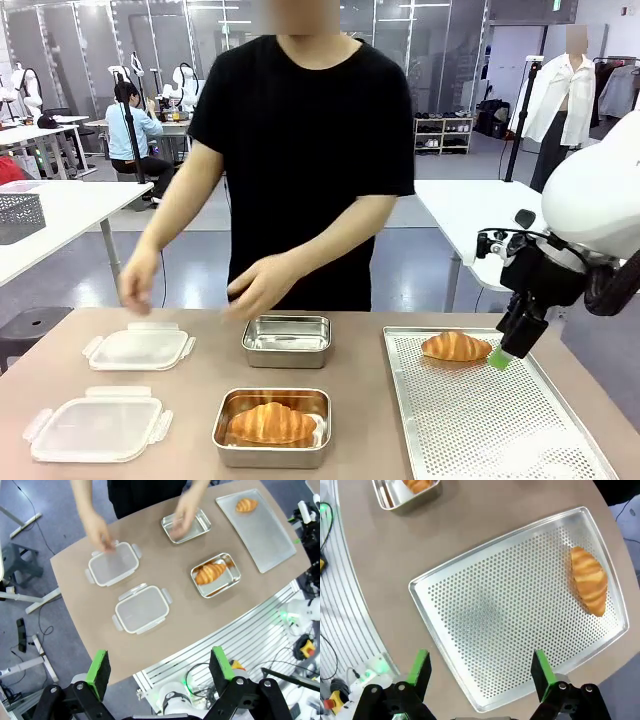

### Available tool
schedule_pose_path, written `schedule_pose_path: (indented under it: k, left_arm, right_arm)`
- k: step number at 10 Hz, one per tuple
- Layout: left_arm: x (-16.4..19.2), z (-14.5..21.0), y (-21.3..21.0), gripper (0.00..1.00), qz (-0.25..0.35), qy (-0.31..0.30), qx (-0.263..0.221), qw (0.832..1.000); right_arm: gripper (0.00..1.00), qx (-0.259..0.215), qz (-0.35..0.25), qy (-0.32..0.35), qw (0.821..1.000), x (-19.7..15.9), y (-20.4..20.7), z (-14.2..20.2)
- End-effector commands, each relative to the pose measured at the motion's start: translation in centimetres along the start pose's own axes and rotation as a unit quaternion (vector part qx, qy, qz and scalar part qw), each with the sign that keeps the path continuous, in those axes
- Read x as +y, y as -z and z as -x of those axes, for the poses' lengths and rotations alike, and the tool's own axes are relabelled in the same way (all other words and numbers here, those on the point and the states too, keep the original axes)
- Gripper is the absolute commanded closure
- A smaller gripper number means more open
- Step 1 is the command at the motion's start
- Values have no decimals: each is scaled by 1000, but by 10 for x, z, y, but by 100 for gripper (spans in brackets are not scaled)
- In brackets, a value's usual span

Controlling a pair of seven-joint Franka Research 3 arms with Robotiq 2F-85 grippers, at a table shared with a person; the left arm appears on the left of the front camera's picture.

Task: Place the bread into the airtight container.
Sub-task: Pick up a Butter Roll and place it into an empty Airtight Container.

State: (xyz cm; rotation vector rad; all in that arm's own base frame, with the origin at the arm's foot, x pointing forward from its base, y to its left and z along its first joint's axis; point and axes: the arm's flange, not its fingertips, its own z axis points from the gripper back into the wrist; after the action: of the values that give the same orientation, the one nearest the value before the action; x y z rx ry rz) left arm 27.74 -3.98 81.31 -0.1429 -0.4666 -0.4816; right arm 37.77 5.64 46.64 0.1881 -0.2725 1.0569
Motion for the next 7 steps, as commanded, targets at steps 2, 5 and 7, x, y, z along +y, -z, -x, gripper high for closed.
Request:
schedule_pose_path:
  k: [2, 5, 7]
  left_arm:
    - [0, 1, 0, 0, 2, 2, 0, 1000]
    - [0, 1, 0, 0, 2, 2, 0, 1000]
    - [0, 1, 0, 0, 2, 2, 0, 1000]
  right_arm:
    - [0, 0, 0, 0, 1000, 0, 0, 0]
    - [0, -49, 18, -101, 993, -52, 9, -12]
    - [0, -84, -45, -120, 988, -86, 23, -25]
